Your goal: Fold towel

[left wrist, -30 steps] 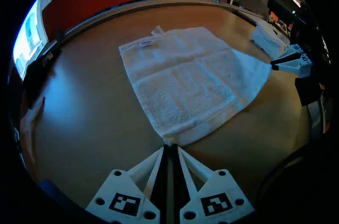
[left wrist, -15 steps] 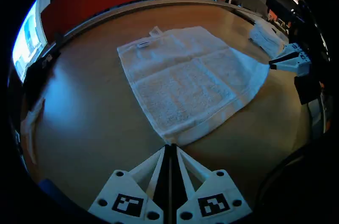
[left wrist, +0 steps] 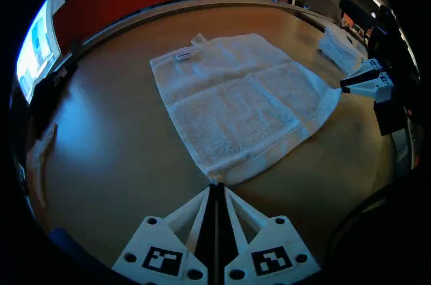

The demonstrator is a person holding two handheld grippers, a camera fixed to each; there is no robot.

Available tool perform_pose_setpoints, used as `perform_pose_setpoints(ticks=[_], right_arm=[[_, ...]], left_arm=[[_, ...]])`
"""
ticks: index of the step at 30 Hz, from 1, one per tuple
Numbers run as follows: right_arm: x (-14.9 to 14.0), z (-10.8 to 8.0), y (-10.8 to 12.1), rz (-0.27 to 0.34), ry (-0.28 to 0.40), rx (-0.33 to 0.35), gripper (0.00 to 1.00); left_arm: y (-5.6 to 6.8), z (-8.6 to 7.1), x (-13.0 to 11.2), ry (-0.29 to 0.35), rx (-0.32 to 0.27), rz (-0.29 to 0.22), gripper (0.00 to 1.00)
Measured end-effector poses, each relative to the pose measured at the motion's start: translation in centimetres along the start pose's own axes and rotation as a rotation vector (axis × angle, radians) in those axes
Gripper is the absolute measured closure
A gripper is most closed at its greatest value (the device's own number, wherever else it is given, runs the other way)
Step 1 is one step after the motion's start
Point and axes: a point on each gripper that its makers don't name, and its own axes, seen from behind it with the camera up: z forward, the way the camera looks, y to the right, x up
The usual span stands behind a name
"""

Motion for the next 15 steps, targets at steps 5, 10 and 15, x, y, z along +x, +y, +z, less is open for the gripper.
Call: perform_pose_setpoints(ticks=[5, 10, 15], right_arm=[[-0.4, 0.0, 0.0, 0.003, -0.010, 0.002, 0.61], [-0.9, 0.1, 0.1, 0.004, -0.020, 0.001, 0.61], [-1.8, 0.4, 0.1, -0.003, -0.035, 0.002, 0.60]], left_arm=[[0.0, -0.1, 0.0, 0.000, 0.002, -0.008, 0.97], [0.0, -0.1, 0.0, 0.000, 0.002, -0.010, 0.97], [0.0, -0.1, 0.0, 0.000, 0.001, -0.015, 0.97]])
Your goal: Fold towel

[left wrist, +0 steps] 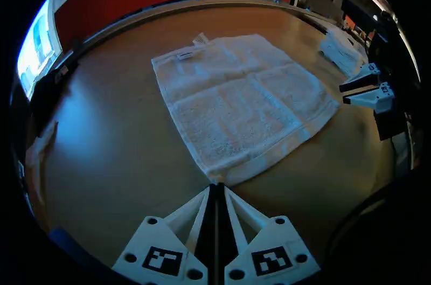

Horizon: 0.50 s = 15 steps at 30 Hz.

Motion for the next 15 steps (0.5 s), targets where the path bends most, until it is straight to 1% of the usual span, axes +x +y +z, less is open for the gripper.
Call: perform_pose_setpoints(ticks=[4, 9, 15], right_arm=[[-0.9, 0.3, -0.1, -0.010, -0.018, 0.005, 0.58], [-1.9, 0.7, -0.2, -0.017, -0.035, 0.009, 0.57], [-2.1, 0.9, -0.3, -0.021, -0.042, 0.020, 0.58]], left_arm=[[0.0, 0.0, 0.0, 0.000, 0.000, 0.000, 0.97], [0.1, 0.0, 0.0, 0.001, 0.000, 0.000, 0.97], [0.1, 0.0, 0.0, 0.002, -0.001, 0.001, 0.97]])
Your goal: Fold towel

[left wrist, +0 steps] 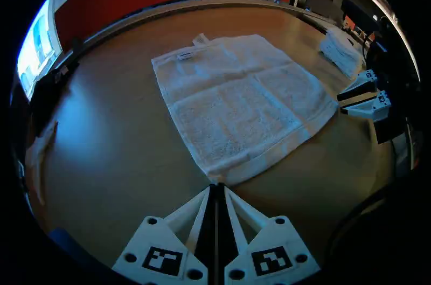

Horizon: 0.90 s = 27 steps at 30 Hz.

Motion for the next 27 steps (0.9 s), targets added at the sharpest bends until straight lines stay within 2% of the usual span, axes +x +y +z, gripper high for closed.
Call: perform_pose_setpoints(ticks=[4, 8, 10, 18, 27], right_arm=[[-0.12, 0.18, -0.13, -0.006, -0.004, 0.004, 0.62], [-0.08, 0.27, 0.11, -0.008, -0.004, -0.005, 0.77], [-0.04, 0.30, 0.27, -0.006, -0.004, -0.009, 0.88], [0.07, 0.27, -0.07, 0.009, 0.005, 0.012, 0.86], [0.43, 0.04, 0.12, 0.005, 0.009, 0.004, 0.82]], left_arm=[[0.02, -0.01, 0.02, 0.000, -0.001, 0.000, 0.97], [0.03, -0.03, 0.05, 0.001, -0.003, -0.003, 0.97], [0.02, -0.03, 0.05, 0.001, -0.003, -0.003, 0.97], [0.00, -0.04, 0.04, 0.003, -0.004, -0.003, 0.97], [-0.03, -0.09, -0.02, 0.003, -0.007, -0.006, 0.97]])
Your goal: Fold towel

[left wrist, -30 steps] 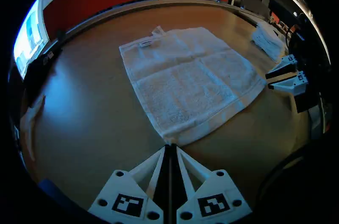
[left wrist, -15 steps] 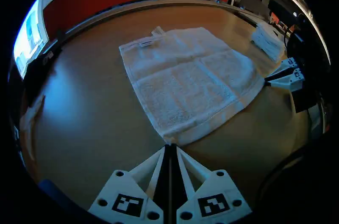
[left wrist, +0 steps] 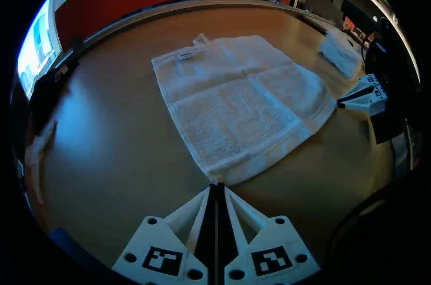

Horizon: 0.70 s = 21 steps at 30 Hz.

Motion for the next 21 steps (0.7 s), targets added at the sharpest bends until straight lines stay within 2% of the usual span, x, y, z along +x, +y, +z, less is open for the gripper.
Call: perform_pose_setpoints(ticks=[5, 7, 9, 21], right_arm=[[-0.13, 0.02, -0.06, -0.010, -0.012, 0.002, 0.80], [0.01, 0.01, -0.20, -0.016, -0.009, 0.006, 0.69], [0.20, -0.01, -0.35, -0.021, -0.005, 0.011, 0.64], [0.02, 0.70, -0.46, -0.025, -0.019, 0.023, 0.64]], left_arm=[[0.00, 0.01, -0.03, 0.001, -0.002, -0.003, 0.97], [0.00, 0.02, -0.03, 0.001, -0.002, -0.004, 0.97], [-0.01, 0.03, -0.04, 0.001, -0.002, -0.004, 0.97], [0.00, 0.07, -0.02, 0.003, -0.002, -0.004, 0.97]])
